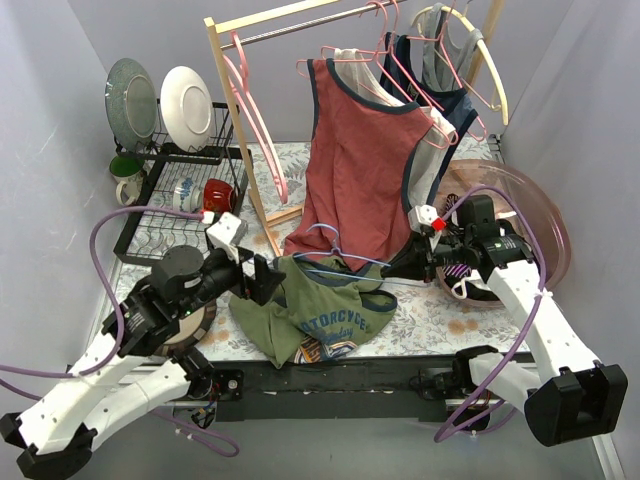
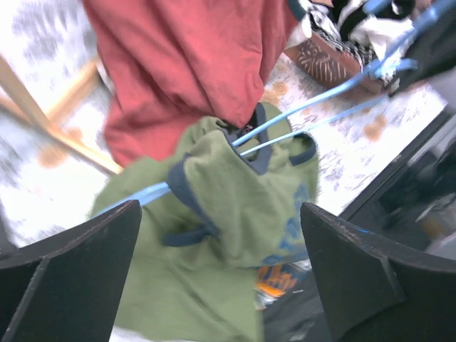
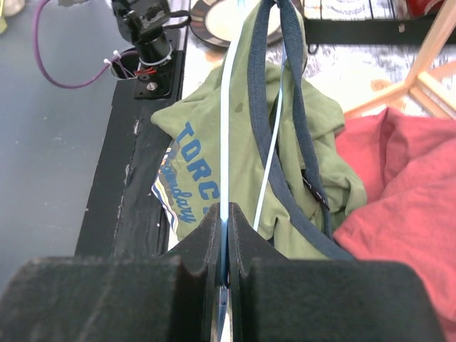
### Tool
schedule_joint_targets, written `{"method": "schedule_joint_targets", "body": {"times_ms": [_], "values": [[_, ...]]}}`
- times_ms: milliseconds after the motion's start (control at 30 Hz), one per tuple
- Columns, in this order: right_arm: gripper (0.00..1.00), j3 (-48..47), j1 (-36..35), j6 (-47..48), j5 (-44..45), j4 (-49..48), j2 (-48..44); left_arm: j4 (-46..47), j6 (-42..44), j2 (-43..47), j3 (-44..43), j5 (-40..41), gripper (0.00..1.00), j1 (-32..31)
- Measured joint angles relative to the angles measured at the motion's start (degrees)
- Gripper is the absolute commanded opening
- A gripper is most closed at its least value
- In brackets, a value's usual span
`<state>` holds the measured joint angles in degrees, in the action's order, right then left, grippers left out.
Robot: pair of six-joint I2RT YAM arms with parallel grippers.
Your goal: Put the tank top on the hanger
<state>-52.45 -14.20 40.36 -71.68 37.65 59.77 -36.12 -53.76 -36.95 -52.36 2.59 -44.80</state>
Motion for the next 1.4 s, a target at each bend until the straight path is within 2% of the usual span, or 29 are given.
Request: {"method": "schedule_joint_targets", "body": {"times_ms": [100, 233, 433, 533, 567, 633, 667, 700, 767, 800, 900, 933, 967, 1033, 1067, 1200, 1300, 1400], "values": [[0.01, 0.0, 0.2, 4.7, -1.3, 3.0, -0.2, 0.2, 9.2, 2.4, 0.0, -3.1, 0.97, 0.0], [0.01, -0.5, 0.2, 15.8, -1.1, 12.1, -0.1, 1.4, 21.1, 2.2, 0.0, -11.1, 0.95, 0.0], [0.01, -3.6, 0.2, 31.8, 0.0, 26.8, 2.0, 1.7, 33.5, -7.2, 0.0, -24.3, 0.87, 0.0], [0.01, -4.4, 0.2, 36.2, 0.0, 30.8, 2.5, 1.5, 36.0, -12.4, 0.4, -28.8, 0.72, 0.0], [0.01, -4.6, 0.2, 37.3, 0.0, 31.9, 2.6, 1.4, 36.6, -13.5, 0.7, -29.9, 0.59, 0.0], [0.01, -5.1, 0.2, 39.1, 0.0, 33.5, 2.8, 1.4, 37.2, -14.6, 1.4, -31.5, 0.48, 0.0], [0.01, -5.2, 0.2, 39.7, 0.0, 34.1, 2.8, 1.6, 37.9, -15.0, 1.9, -32.1, 0.33, 0.0], [0.01, -5.2, 0.2, 40.2, 0.0, 34.5, 2.8, 1.6, 38.2, -15.1, 2.3, -32.4, 0.26, 0.0], [0.01, -5.2, 0.2, 41.0, 0.3, 35.2, 2.9, 1.9, 38.6, -15.3, 3.0, -33.2, 0.06, 0.0], [0.01, -5.2, 0.2, 41.2, 0.4, 35.5, 2.9, 2.1, 38.5, -15.3, 3.3, -33.3, 0.0, 0.0], [0.01, -5.2, 0.2, 41.5, 0.3, 35.9, 3.1, 2.3, 38.6, -15.5, 3.3, -33.8, 0.0, 0.0], [0.06, -5.2, 0.3, 41.3, 0.3, 36.0, 3.3, 2.2, 38.4, -15.5, 3.3, -34.0, 0.0, 0.0], [0.28, -5.2, 0.3, 40.6, 0.3, 35.8, 3.6, 2.2, 38.2, -15.5, 3.4, -33.9, 0.0, 0.0], [0.5, -5.2, 0.3, 36.8, 0.5, 33.6, 3.8, 2.3, 37.4, -15.1, 3.6, -33.8, 0.0, 0.0], [0.66, -5.2, 0.3, 33.6, 0.7, 31.5, 3.8, 2.4, 36.9, -14.8, 3.9, -33.5, 0.0, 0.0], [0.82, -4.7, 0.6, 17.6, 6.0, 17.9, 1.6, 3.2, 35.7, -11.2, 5.5, -31.5, 0.0, 0.0], [0.84, -3.1, 1.5, 7.4, 12.0, 8.7, -2.8, 3.4, 34.8, -7.8, 6.4, -30.2, 0.0, 0.0], [0.83, -2.7, 2.9, 0.4, 17.4, 3.4, -6.7, 3.6, 33.3, -5.3, 6.8, -28.8, 0.0, 0.0]]}}
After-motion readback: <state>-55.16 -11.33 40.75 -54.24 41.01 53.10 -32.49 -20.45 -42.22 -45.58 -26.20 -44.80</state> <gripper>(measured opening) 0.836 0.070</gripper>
